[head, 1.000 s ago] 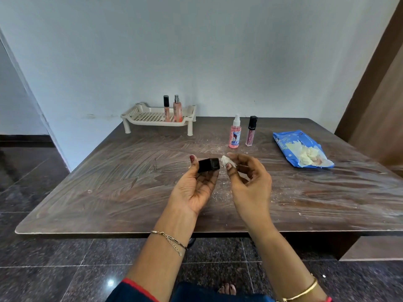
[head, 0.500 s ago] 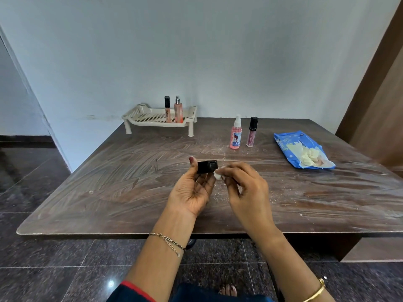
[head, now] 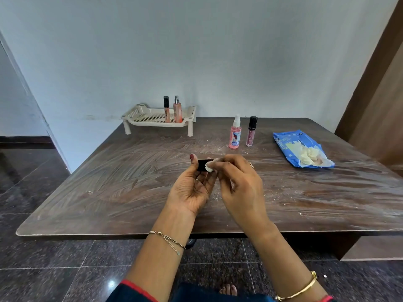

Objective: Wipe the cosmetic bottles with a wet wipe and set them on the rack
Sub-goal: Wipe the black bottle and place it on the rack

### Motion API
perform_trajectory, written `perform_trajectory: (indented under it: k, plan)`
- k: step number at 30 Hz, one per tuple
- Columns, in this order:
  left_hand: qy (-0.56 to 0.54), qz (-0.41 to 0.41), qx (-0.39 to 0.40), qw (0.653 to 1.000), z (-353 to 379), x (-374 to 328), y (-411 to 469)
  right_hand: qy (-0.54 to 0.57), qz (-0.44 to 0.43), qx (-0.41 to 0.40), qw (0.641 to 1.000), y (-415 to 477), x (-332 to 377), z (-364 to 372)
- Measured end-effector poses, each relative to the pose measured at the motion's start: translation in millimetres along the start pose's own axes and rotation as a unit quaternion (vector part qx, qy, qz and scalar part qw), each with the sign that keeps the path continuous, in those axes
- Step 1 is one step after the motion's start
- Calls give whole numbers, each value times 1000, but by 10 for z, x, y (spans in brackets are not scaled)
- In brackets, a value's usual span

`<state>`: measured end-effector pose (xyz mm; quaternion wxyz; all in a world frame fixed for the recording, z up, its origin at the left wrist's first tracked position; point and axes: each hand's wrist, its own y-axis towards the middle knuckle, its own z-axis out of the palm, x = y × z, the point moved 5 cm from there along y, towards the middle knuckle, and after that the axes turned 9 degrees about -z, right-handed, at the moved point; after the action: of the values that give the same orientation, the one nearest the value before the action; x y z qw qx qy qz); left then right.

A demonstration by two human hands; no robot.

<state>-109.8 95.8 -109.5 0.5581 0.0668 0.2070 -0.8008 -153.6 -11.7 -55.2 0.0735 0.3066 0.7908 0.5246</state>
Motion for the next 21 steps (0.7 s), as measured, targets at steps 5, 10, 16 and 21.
perform_trajectory:
  k: [5,10,16,21]
  plan:
    - [-11,14,-22,1000,-42,-21,-11,5,12,10,1000,-79,-95,-14]
    - [-3,33,-32,999,-7,-70,-25,-25,55,-1,998,-30,-195,-24]
    - [-6,30,-24,999,-13,-87,23,-11,4,16,1000,76,10,96]
    - [-14,19,-34,999,-32,-90,15,-23,2,34,999,88,-55,115]
